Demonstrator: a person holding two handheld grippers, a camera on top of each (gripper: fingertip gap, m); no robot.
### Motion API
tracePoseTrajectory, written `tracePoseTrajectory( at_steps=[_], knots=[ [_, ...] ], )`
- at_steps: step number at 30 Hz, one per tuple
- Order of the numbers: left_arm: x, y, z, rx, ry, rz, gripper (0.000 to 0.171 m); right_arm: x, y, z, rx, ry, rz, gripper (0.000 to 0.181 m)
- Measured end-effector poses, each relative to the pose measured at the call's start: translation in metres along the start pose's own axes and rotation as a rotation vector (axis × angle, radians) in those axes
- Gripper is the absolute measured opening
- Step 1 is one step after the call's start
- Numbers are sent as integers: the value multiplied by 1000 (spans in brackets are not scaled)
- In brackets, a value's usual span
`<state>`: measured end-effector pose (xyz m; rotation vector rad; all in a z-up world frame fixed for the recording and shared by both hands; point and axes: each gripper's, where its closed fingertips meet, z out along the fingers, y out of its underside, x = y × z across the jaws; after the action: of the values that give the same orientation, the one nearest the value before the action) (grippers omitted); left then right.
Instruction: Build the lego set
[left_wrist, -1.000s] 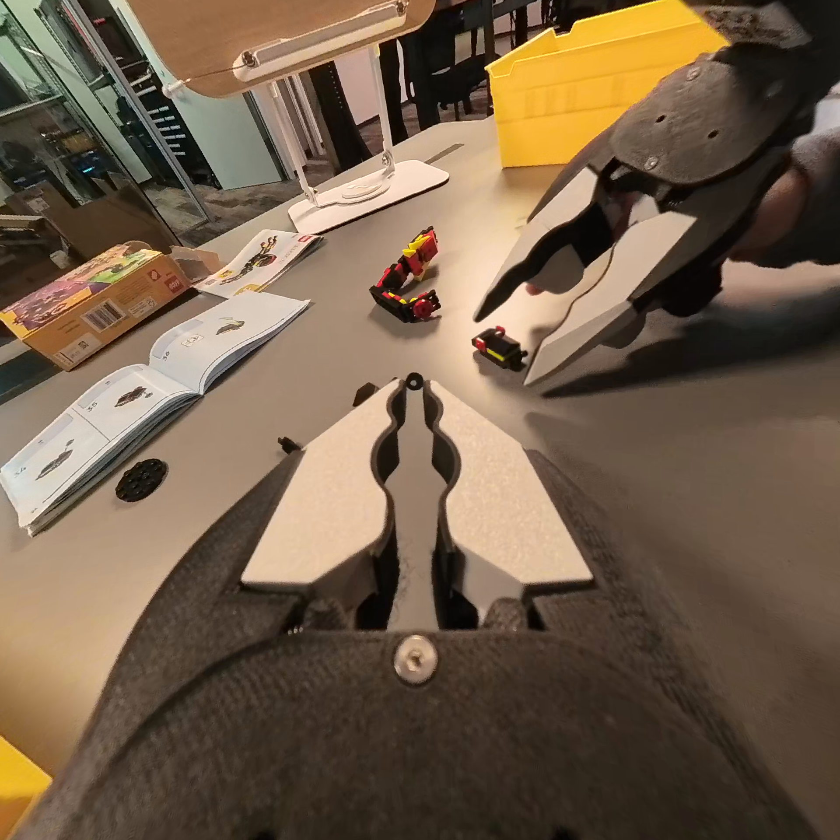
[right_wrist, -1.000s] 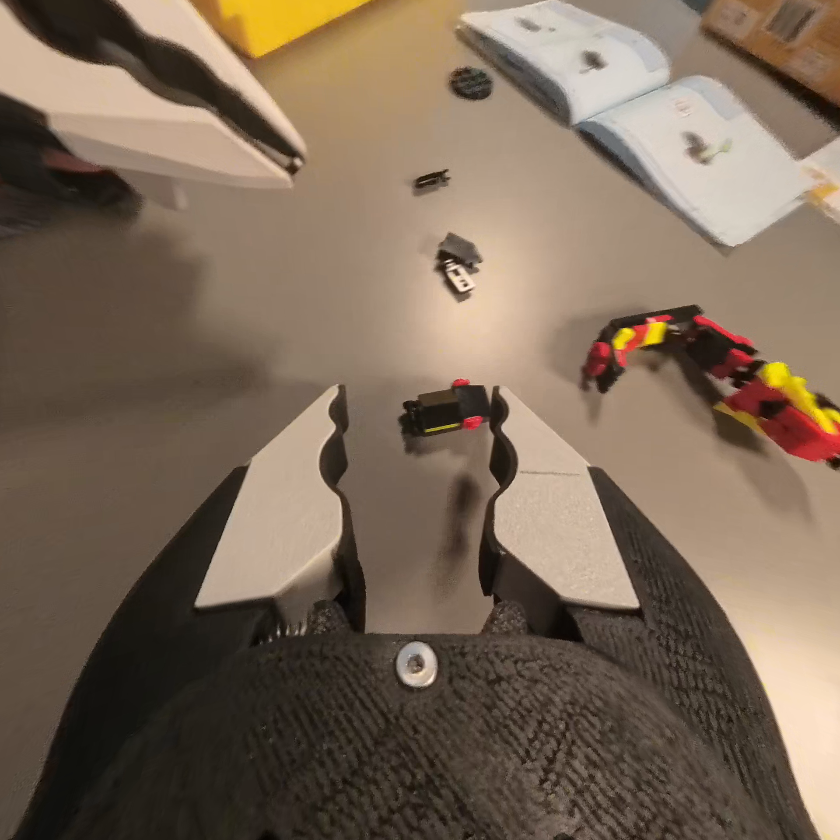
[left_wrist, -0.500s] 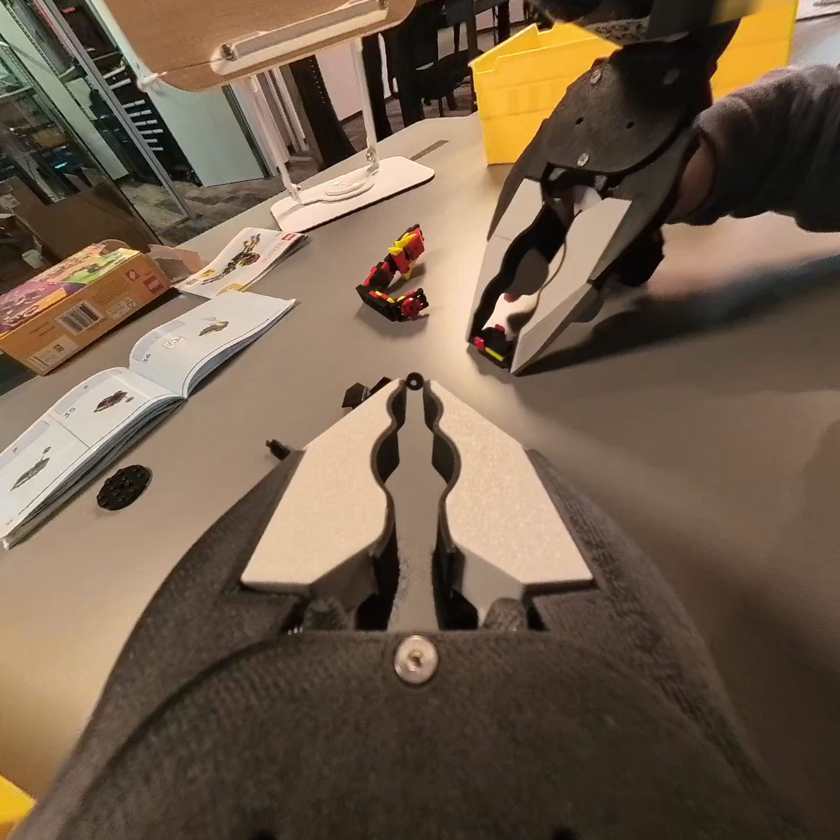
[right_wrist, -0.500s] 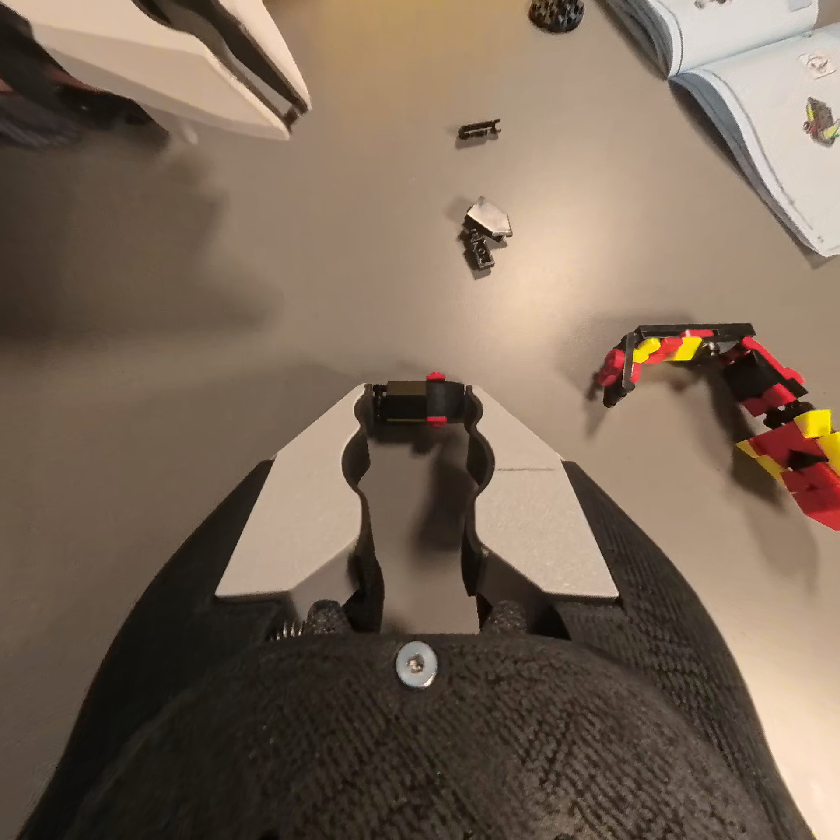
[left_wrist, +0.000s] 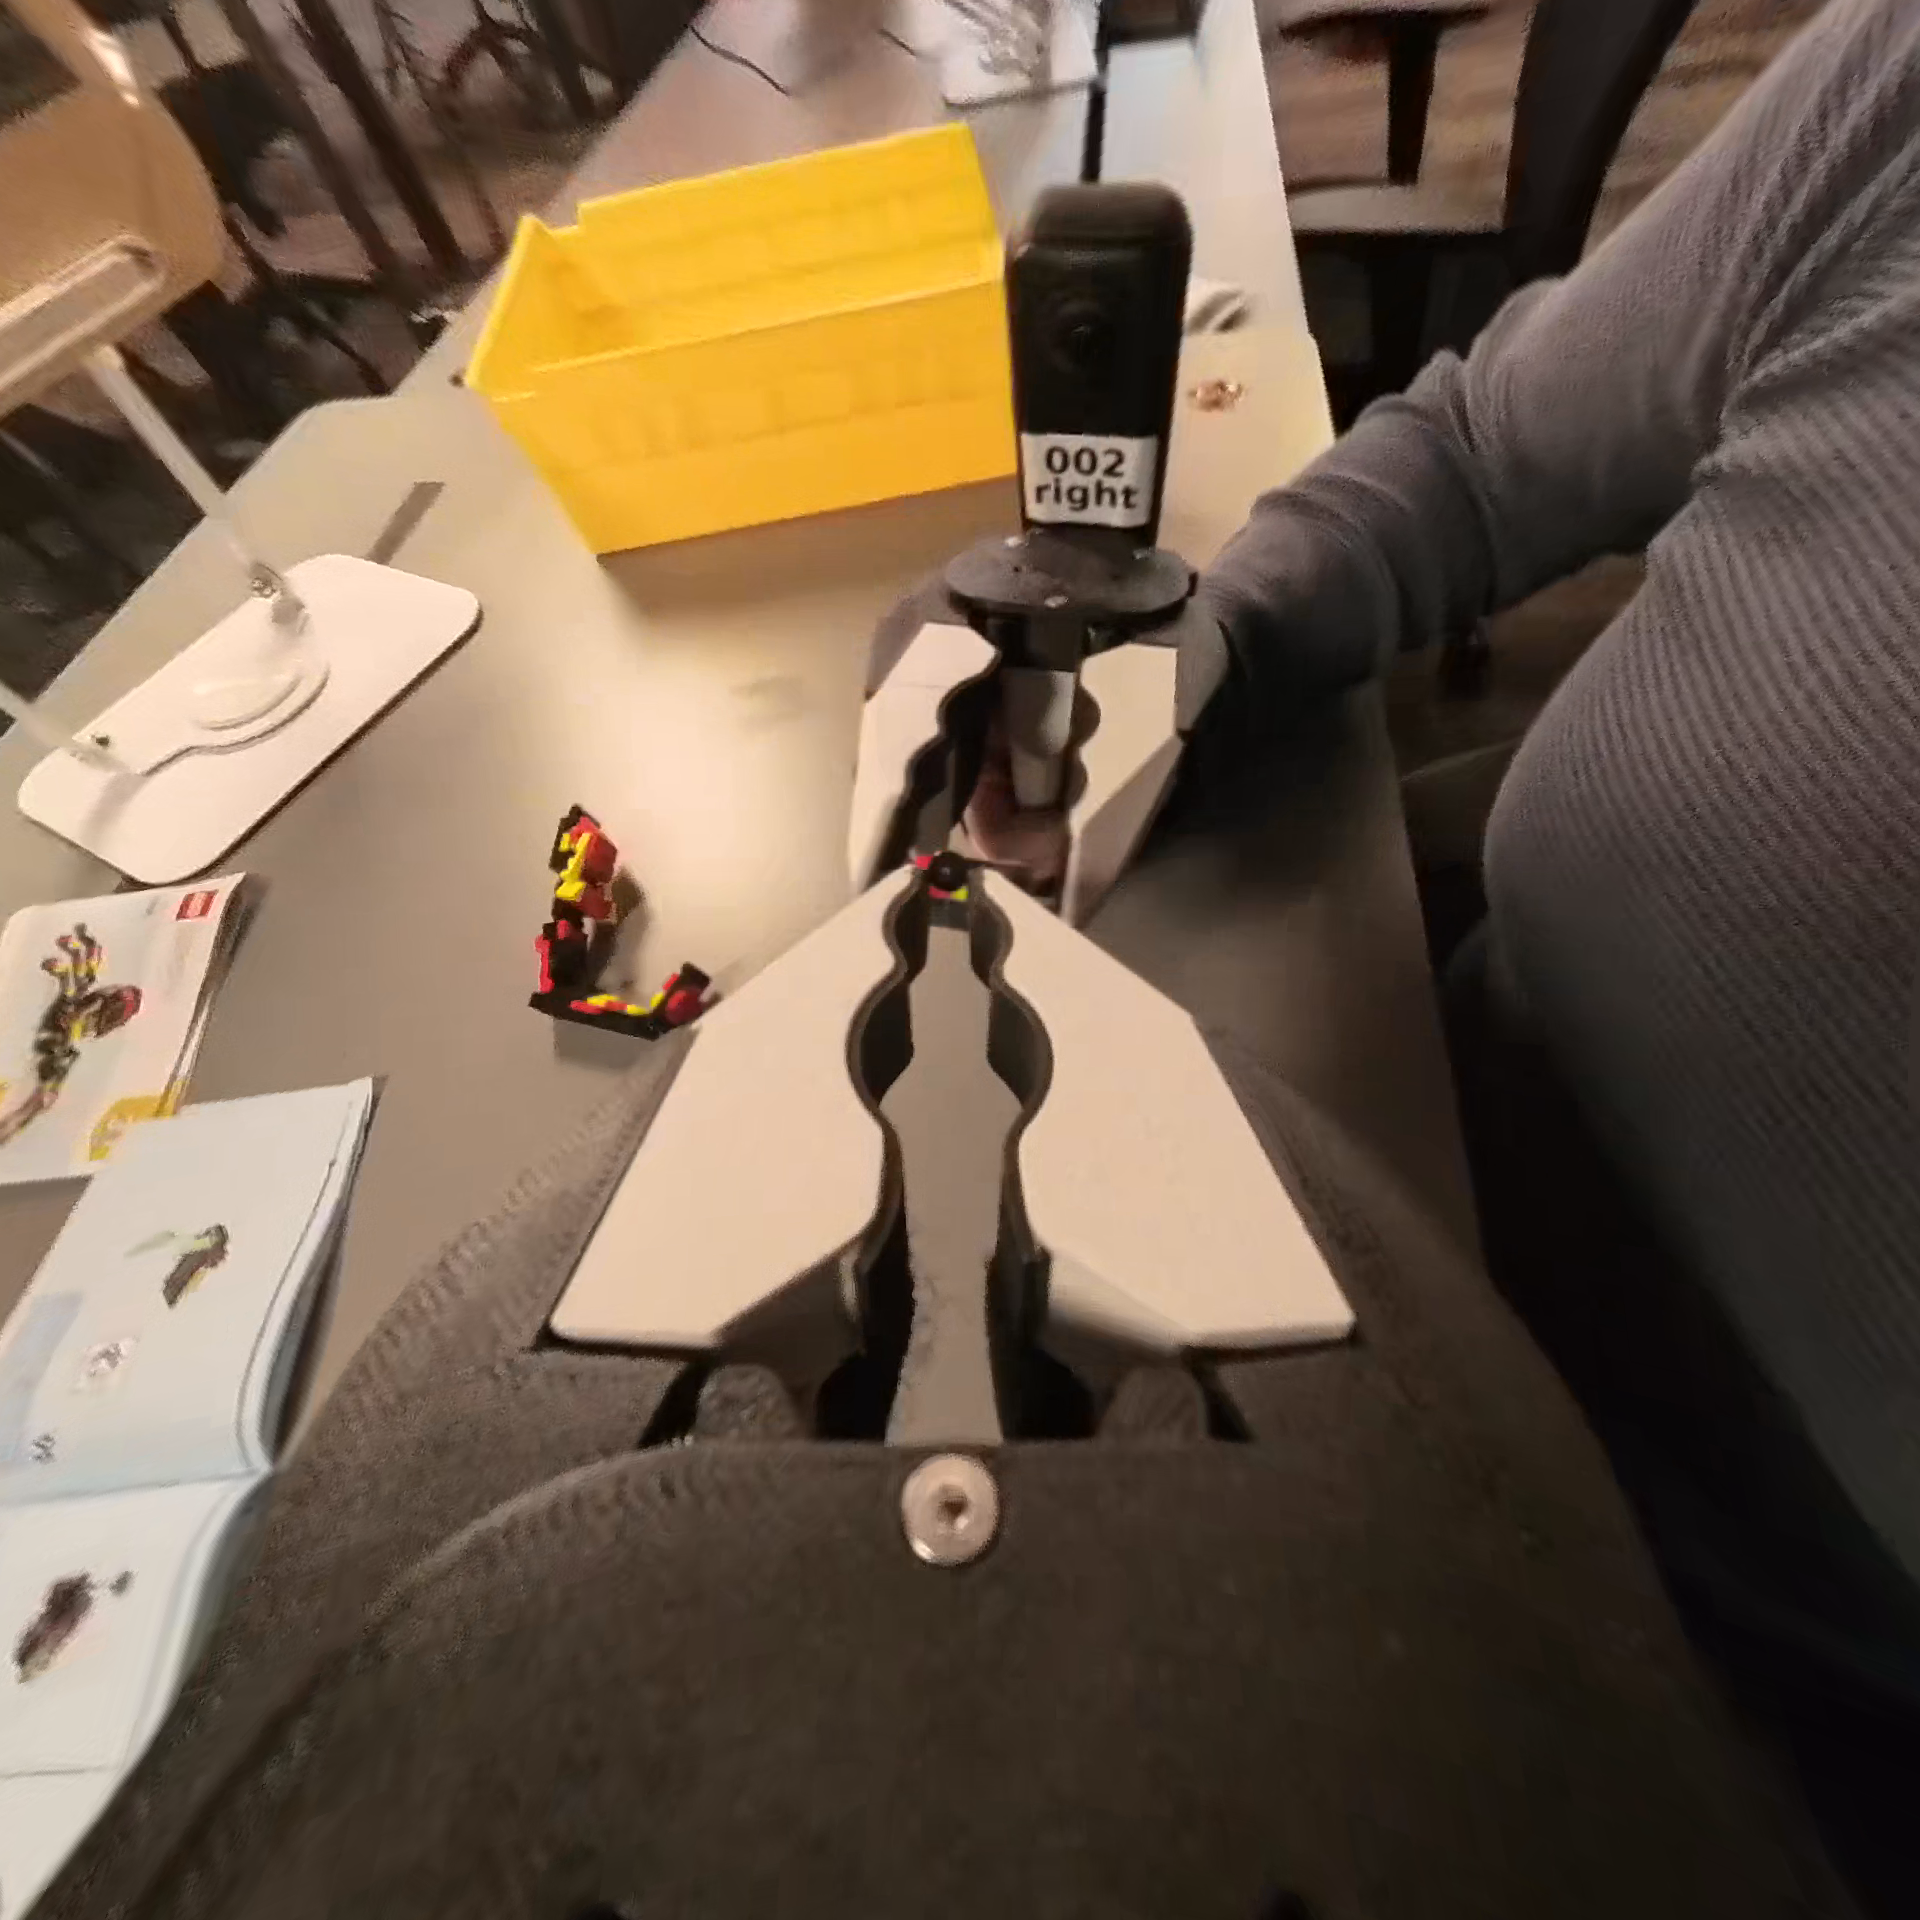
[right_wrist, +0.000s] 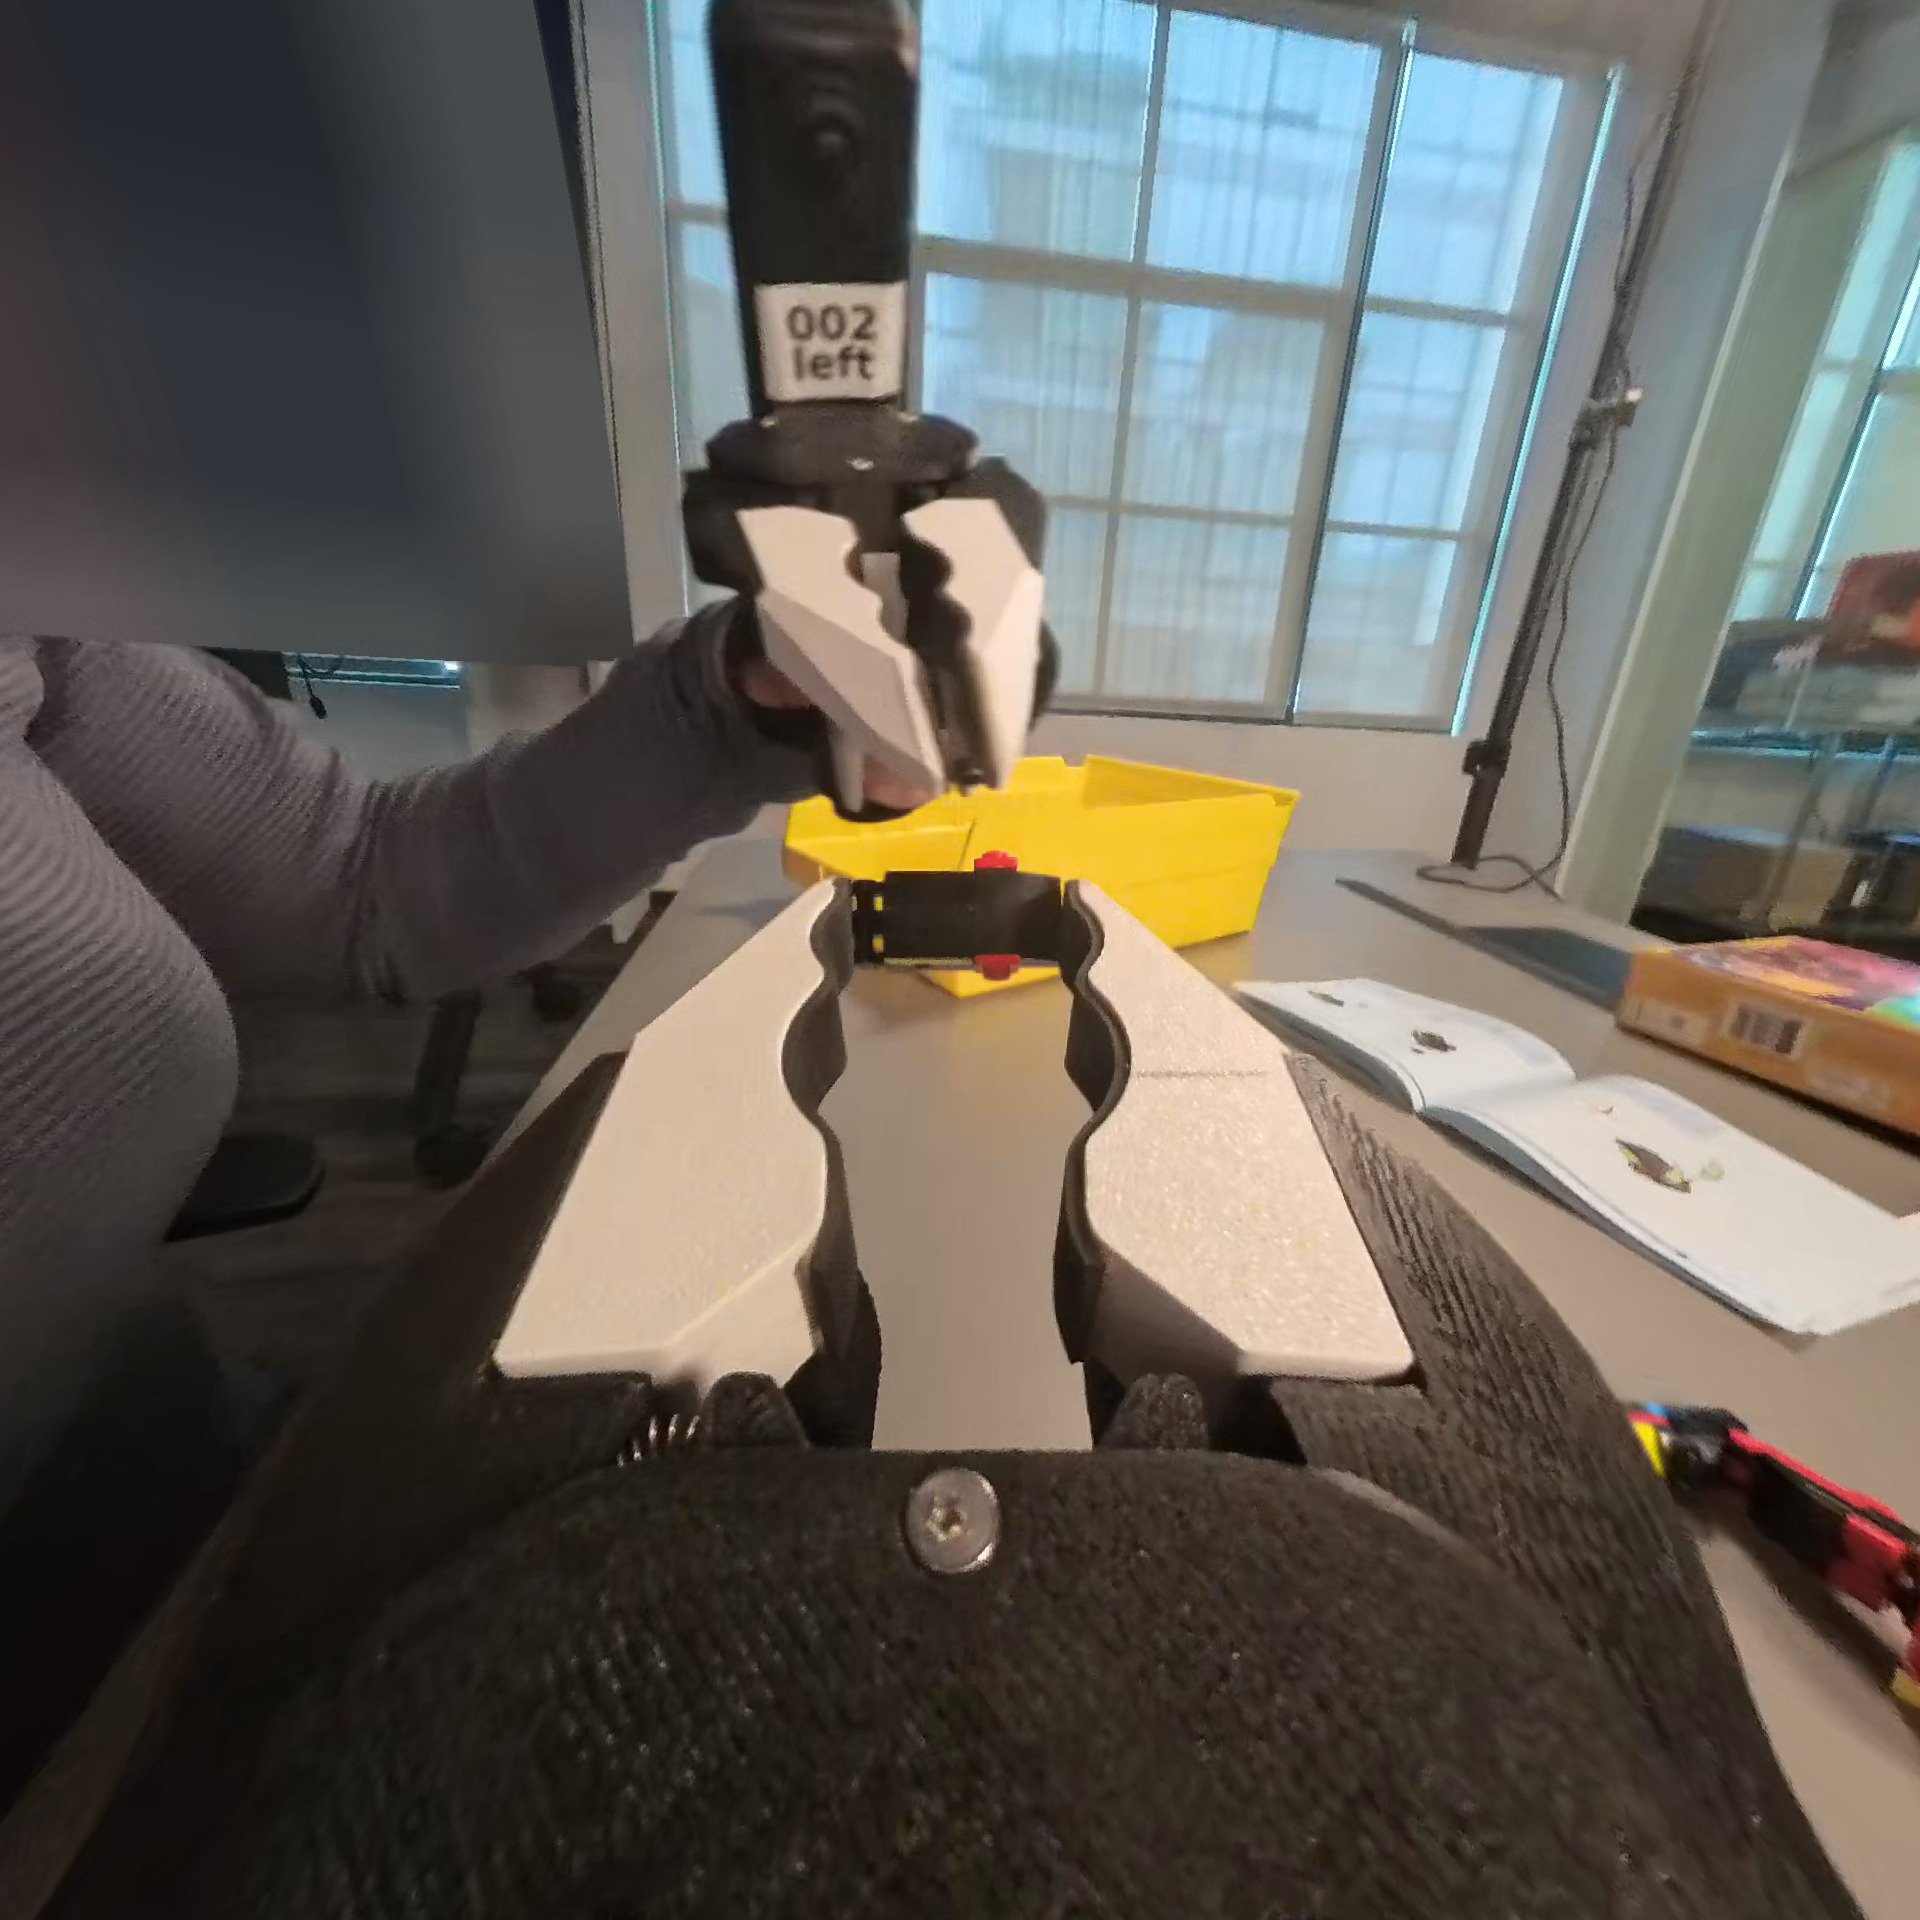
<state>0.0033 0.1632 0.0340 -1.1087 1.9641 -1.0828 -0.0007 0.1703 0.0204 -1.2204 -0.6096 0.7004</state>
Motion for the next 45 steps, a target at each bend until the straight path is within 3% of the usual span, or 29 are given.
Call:
tracePoseTrajectory(
  at_steps=[5, 11, 34, 41, 45],
  knots=[
    [1, -10, 9, -77, 83, 50, 6, -9, -19, -3, 76, 7, -29, 38],
    [7, -22, 12, -55, 128, 48, 6, -9, -26, -8, 104, 22, -42, 38],
    [11, -19, 13, -107, 135, 75, 8, -10, -27, -8, 107, 13, -54, 38],
    [11, -21, 13, -81, 127, 69, 12, -10, -28, -9, 113, 16, -56, 38],
    [4, -26, 3, -21, 41, 89, 20, -7, -32, -11, 129, 23, -40, 38]
  ],
)
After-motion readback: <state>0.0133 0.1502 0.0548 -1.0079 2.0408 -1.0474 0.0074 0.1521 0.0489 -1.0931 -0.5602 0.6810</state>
